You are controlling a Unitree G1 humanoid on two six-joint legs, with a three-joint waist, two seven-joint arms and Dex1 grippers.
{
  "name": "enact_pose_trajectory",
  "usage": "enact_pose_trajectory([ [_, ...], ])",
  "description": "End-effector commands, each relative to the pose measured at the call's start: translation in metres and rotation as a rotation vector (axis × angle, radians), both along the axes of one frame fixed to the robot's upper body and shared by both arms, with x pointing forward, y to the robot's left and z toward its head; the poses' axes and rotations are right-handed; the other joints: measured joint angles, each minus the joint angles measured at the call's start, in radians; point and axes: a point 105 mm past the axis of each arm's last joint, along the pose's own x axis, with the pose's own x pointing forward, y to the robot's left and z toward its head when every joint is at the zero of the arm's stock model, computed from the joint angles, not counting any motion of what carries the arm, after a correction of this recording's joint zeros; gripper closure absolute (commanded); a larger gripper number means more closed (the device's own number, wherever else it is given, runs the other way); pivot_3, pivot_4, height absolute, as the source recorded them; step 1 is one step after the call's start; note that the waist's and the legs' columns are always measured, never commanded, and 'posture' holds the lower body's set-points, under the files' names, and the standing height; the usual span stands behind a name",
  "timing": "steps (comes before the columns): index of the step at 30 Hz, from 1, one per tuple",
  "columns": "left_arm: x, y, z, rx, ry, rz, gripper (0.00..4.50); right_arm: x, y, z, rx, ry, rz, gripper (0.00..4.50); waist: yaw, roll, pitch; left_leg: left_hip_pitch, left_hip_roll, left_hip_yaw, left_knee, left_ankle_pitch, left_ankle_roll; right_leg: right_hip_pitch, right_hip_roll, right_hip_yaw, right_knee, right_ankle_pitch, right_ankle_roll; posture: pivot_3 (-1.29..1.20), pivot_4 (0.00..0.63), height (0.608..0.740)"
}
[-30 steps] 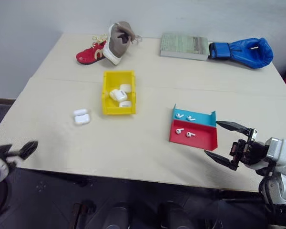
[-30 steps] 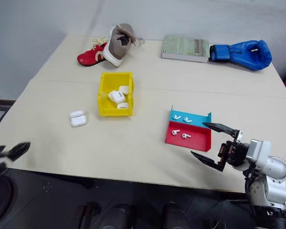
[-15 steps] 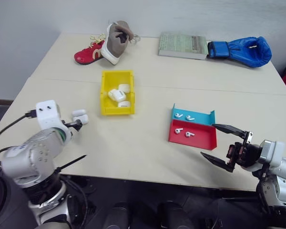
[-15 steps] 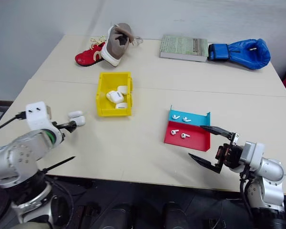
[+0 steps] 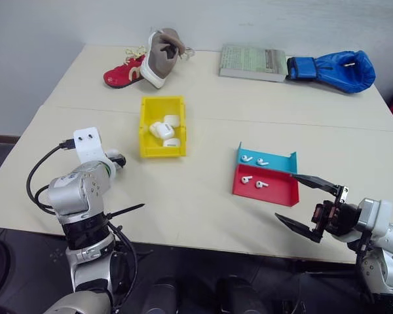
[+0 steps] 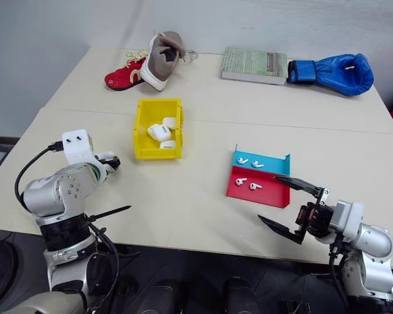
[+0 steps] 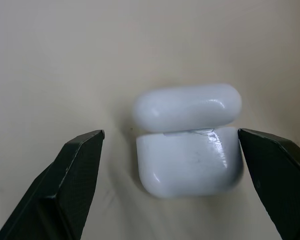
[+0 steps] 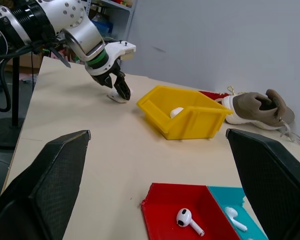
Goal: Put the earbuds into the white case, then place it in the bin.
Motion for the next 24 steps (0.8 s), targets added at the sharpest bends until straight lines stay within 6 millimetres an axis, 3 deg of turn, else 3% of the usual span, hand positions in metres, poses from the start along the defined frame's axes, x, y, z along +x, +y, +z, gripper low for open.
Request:
enact_pose_trajectory([
  [1, 0.008, 0.001, 0.004, 0.021, -0.035, 0.004, 0.03, -0.003, -0.001, 0.010, 0.010, -0.044, -0.010, 0.00, 0.003, 0.000, 0.000, 0.000, 0.000, 0.000, 0.000, 0.000, 0.000, 0.000, 0.000, 0.000, 0.000, 0.000, 0.000, 0.00, 0.150, 0.740],
  [6, 0.012, -0.011, 0.001, 0.019, -0.024, -0.030, 0.03, -0.003, 0.002, 0.013, 0.013, -0.047, -0.012, 0.00, 0.004, 0.000, 0.000, 0.000, 0.000, 0.000, 0.000, 0.000, 0.000, 0.000, 0.000, 0.000, 0.000, 0.000, 0.000, 0.00, 0.150, 0.740],
  [15, -0.008, -0.018, -0.011, 0.000, 0.003, 0.065, 0.03, -0.005, -0.001, 0.011, 0.011, -0.037, -0.022, 0.00, 0.005, 0.000, 0.000, 0.000, 0.000, -0.001, 0.000, 0.000, 0.000, 0.000, 0.000, 0.000, 0.000, 0.000, 0.000, 0.00, 0.150, 0.740],
  [21, -0.010, -0.030, -0.012, -0.009, 0.012, 0.056, 0.03, -0.004, -0.001, 0.010, 0.009, -0.030, -0.016, 0.00, 0.005, 0.000, 0.000, 0.000, 0.000, 0.000, 0.000, 0.000, 0.000, 0.001, 0.000, 0.000, 0.000, 0.000, 0.000, 0.00, 0.150, 0.740],
  [24, -0.009, -0.026, -0.013, -0.003, 0.012, 0.075, 0.03, -0.003, -0.001, 0.010, 0.010, -0.031, -0.018, 0.00, 0.005, 0.000, 0.000, 0.000, 0.000, 0.000, 0.000, 0.000, 0.000, 0.001, 0.000, 0.000, 0.000, 0.000, 0.000, 0.00, 0.150, 0.740],
])
